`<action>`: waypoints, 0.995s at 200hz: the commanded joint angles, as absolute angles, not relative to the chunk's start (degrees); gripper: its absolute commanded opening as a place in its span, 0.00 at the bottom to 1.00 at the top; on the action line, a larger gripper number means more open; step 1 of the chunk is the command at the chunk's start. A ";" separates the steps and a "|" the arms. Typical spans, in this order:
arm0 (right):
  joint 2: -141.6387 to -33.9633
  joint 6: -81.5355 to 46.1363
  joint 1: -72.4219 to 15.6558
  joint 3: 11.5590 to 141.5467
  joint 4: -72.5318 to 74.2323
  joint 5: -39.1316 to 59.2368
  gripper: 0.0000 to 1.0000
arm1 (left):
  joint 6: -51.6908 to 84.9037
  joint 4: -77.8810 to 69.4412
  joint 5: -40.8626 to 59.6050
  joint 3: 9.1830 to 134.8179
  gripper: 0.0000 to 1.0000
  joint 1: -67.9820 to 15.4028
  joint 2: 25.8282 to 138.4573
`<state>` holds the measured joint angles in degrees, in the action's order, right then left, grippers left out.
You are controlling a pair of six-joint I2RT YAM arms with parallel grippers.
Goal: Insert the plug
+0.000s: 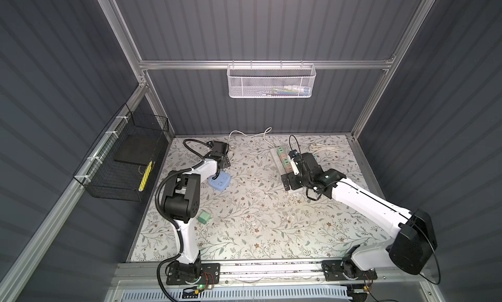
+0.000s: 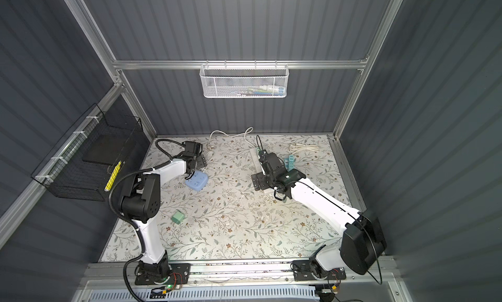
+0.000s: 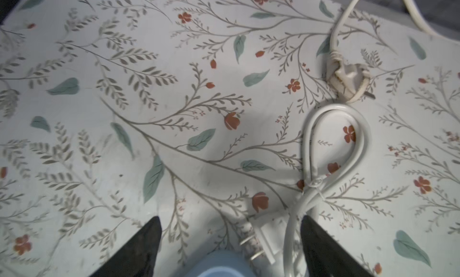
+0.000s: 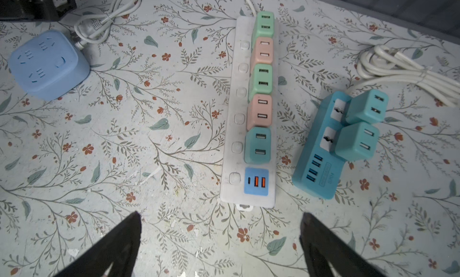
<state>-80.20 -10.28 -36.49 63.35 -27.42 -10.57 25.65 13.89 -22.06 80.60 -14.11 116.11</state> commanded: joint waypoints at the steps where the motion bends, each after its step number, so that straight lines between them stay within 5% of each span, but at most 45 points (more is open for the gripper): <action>1: -78.49 -11.49 -36.66 60.77 -27.16 -8.83 0.99 | 20.84 18.25 -19.88 86.32 0.82 -14.15 120.13; 75: -76.55 -11.87 -36.67 58.94 -26.78 -8.87 0.99 | 25.77 12.72 -14.78 73.75 0.70 -15.73 117.39; 199: -74.59 -11.86 -36.55 59.84 -28.60 -12.45 0.99 | 33.04 2.20 -11.50 65.74 0.67 -37.73 113.61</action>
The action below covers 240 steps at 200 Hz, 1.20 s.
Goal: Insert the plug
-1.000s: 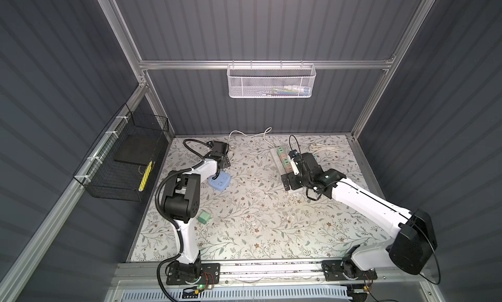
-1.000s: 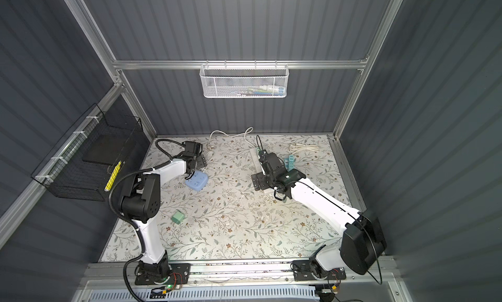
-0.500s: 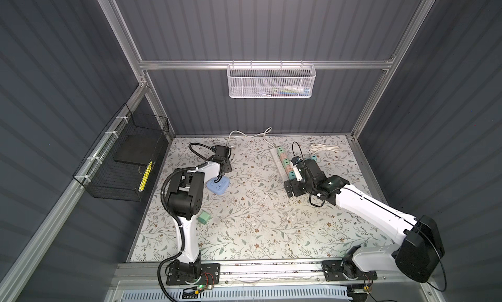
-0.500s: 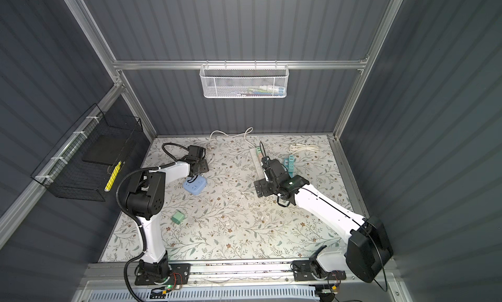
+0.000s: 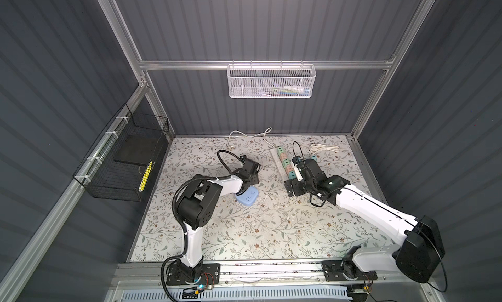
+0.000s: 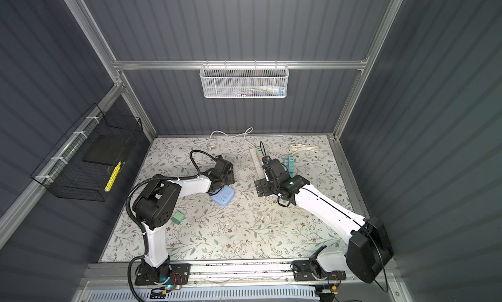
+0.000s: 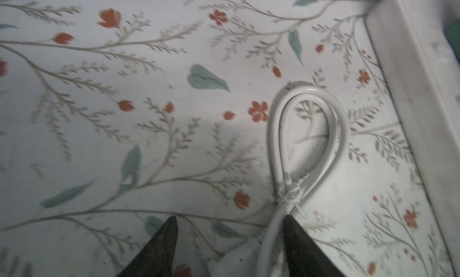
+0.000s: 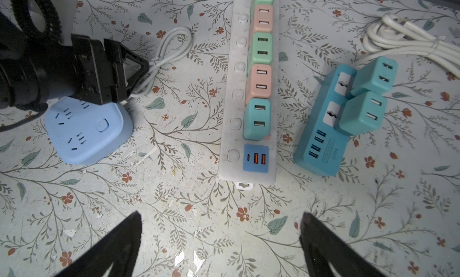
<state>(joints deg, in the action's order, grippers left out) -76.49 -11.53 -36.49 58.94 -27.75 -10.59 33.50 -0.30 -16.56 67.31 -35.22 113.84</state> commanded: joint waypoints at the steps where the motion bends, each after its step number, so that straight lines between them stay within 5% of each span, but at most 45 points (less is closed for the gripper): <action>1: -74.56 -11.86 -36.56 59.80 -28.63 -12.47 0.99 | 32.91 2.20 -11.47 65.78 0.67 -37.85 113.58; 77: -73.48 -12.59 -36.09 60.80 -28.96 -13.90 0.99 | 21.91 -0.78 0.46 64.35 0.67 -39.64 108.37; 146: -74.20 -16.41 -39.28 56.75 -27.35 -9.40 0.97 | 22.18 10.78 -16.72 63.34 0.83 -38.66 93.57; 240: -97.37 -20.40 -53.22 59.89 -18.44 -10.08 0.94 | 41.32 22.53 -23.52 39.57 0.92 -17.18 68.39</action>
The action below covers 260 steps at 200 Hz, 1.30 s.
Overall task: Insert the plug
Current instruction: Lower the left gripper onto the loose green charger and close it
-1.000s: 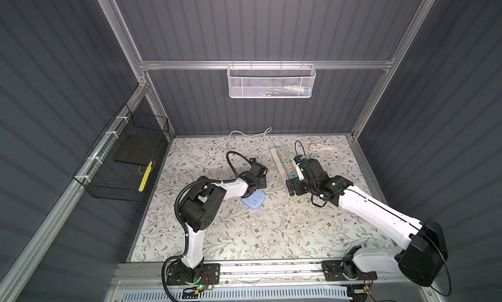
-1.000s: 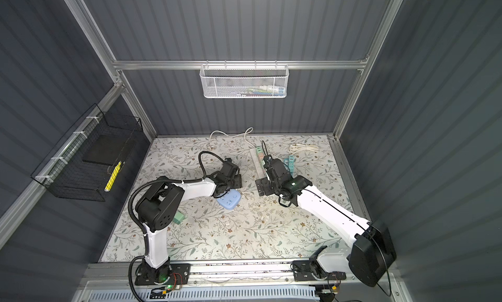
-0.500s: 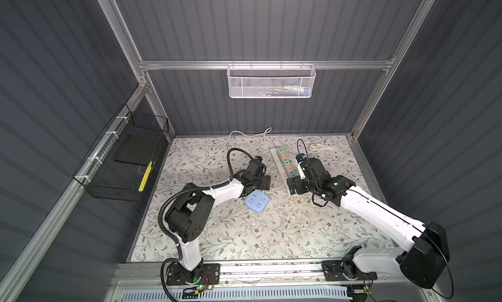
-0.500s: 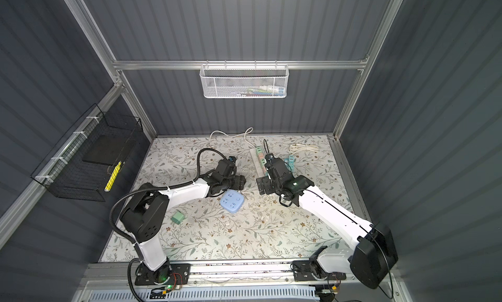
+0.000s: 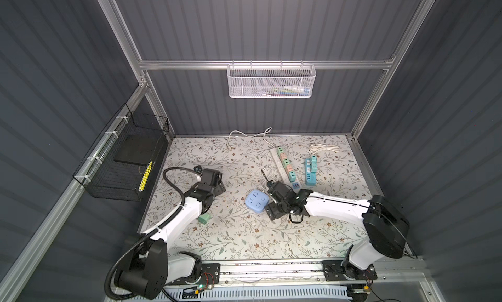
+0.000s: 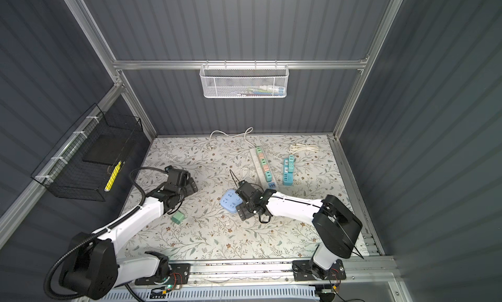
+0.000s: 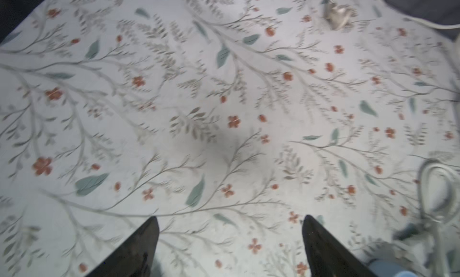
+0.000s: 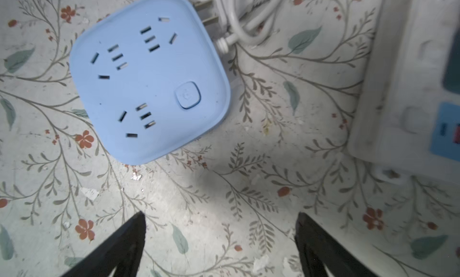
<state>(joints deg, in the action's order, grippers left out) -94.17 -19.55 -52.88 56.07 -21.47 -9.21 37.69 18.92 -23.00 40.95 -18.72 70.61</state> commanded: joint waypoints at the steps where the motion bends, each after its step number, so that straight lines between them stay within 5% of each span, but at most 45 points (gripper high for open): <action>1: -97.60 -20.35 -53.24 60.05 -18.36 -10.14 0.94 | 41.40 22.56 -23.54 39.52 0.92 -17.12 68.39; 104: -105.85 -19.64 -53.88 69.49 -17.35 -4.82 0.94 | 41.93 24.45 -18.81 35.53 0.90 -14.66 70.08; 260: -81.96 -17.36 -49.17 60.14 -21.01 -11.51 0.99 | 45.78 26.49 -11.33 32.33 0.84 -18.37 70.74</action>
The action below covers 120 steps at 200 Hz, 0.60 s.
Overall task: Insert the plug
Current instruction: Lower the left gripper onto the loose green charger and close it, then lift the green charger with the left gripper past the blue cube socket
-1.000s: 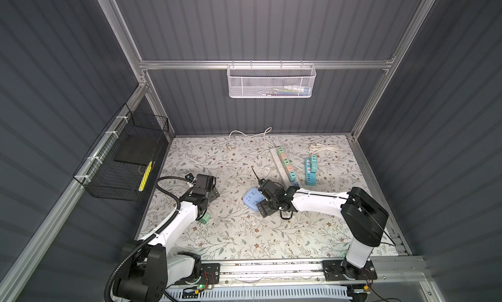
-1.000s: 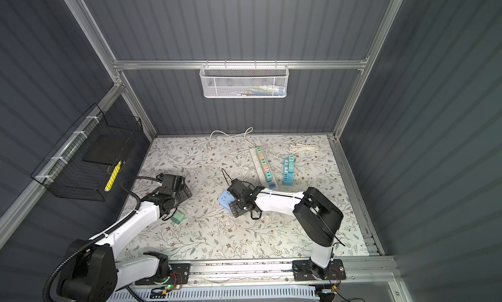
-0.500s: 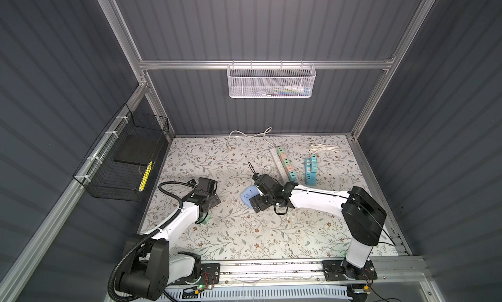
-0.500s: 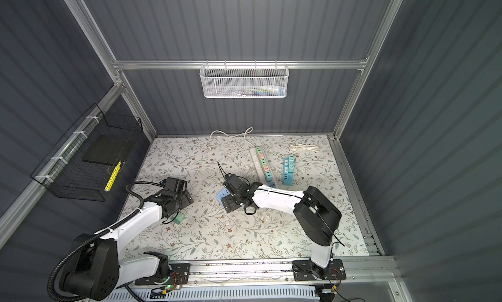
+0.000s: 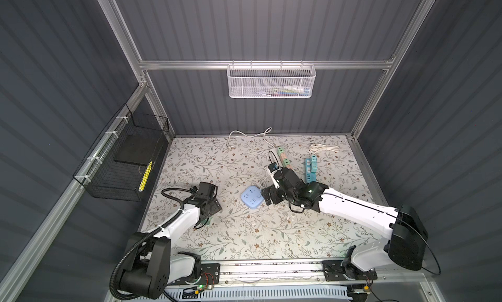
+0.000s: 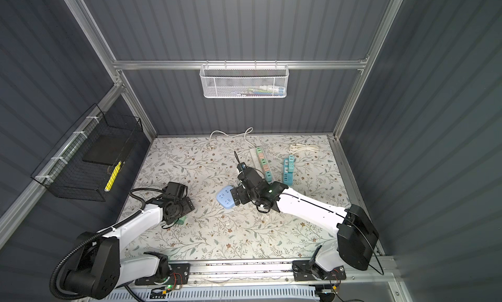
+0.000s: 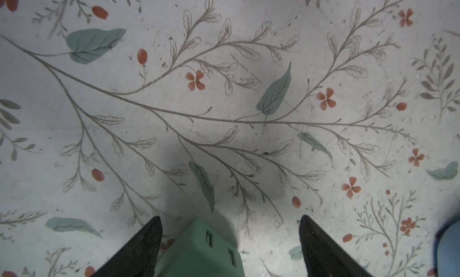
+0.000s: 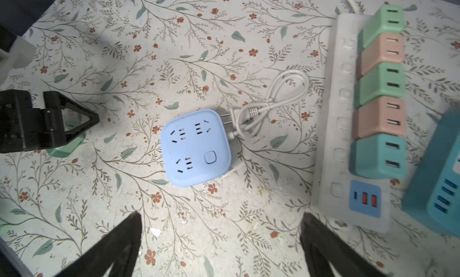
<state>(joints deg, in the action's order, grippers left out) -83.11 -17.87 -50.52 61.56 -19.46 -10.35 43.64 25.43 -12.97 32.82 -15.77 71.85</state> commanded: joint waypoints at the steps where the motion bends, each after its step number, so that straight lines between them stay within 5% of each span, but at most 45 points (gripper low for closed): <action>1: -81.98 -17.38 -49.15 60.08 -20.92 -11.47 0.99 | 45.78 26.56 -11.47 32.34 0.84 -18.54 70.79; 53: -81.93 -17.05 -48.08 60.19 -20.68 -10.06 0.99 | 46.85 31.83 -16.51 33.25 0.76 -22.94 73.41; 120: -82.07 -17.14 -47.95 60.19 -20.12 -9.73 0.99 | 43.46 32.45 -15.75 34.30 0.53 -25.44 74.34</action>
